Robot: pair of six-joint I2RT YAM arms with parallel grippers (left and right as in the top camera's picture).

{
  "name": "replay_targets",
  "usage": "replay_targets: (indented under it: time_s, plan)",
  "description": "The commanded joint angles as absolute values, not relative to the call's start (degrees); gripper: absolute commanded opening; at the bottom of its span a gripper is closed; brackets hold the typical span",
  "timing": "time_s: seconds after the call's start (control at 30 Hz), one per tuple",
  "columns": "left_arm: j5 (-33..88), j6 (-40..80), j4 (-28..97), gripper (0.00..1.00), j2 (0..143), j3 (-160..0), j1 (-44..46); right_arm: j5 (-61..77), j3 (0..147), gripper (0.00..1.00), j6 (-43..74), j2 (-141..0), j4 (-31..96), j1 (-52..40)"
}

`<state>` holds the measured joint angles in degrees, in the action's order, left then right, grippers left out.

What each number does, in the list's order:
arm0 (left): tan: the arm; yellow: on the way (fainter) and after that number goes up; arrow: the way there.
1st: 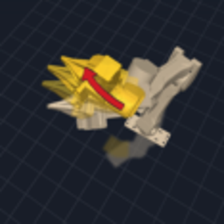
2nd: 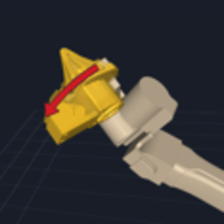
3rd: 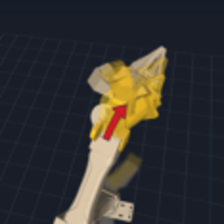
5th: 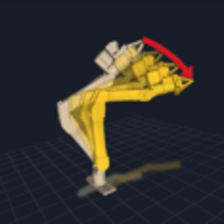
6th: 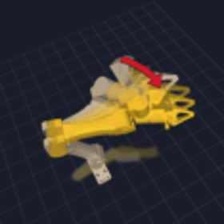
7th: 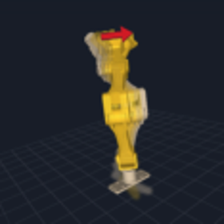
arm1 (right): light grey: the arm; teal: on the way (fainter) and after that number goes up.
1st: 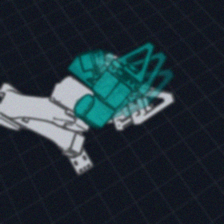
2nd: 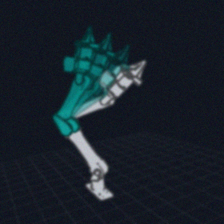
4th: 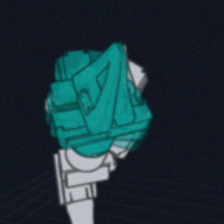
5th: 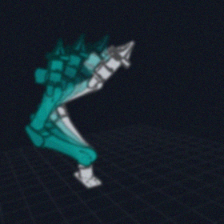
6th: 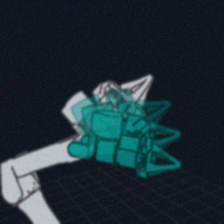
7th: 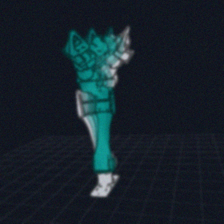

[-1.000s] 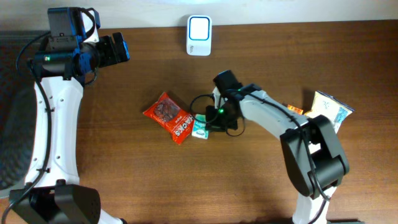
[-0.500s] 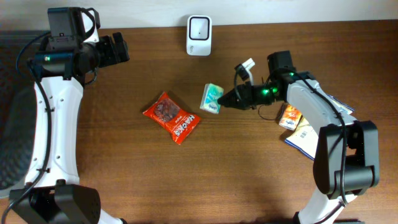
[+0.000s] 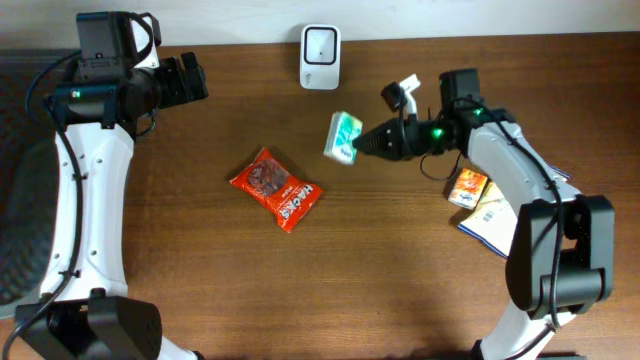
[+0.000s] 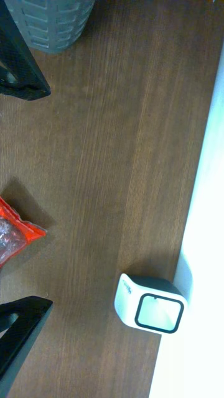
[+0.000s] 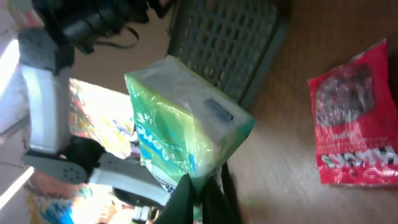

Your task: Scan the item barcode

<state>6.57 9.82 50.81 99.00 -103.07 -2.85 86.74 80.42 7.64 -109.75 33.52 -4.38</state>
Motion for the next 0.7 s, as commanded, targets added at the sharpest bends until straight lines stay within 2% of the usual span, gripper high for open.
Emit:
replay_targets:
  time_s: [0.0, 0.2, 0.43, 0.5, 0.67]
  plan:
    - [6.35, 8.86, 50.72, 0.99, 99.31, -103.18, -2.79, 88.95, 87.77, 0.04, 12.71, -107.92, 33.10, -3.29]
    - [6.35, 8.88, 50.72, 0.99, 99.31, -103.18, -2.79, 88.95, 96.20, 0.04, 12.93, -107.92, 31.79, -3.36]
    - [6.35, 8.86, 50.72, 0.99, 99.31, -103.18, -2.79, 86.85, 96.53, 0.04, 12.36, -107.94, 31.18, -3.60]
    - [6.35, 8.86, 50.70, 0.99, 99.31, -103.18, -2.79, 79.20, 96.53, 0.04, 12.34, -107.94, 35.03, -4.56]
    - [6.35, 8.88, 50.72, 0.99, 99.31, -103.18, -2.79, 39.03, 96.55, 0.04, 7.73, -107.96, 55.22, -11.73]
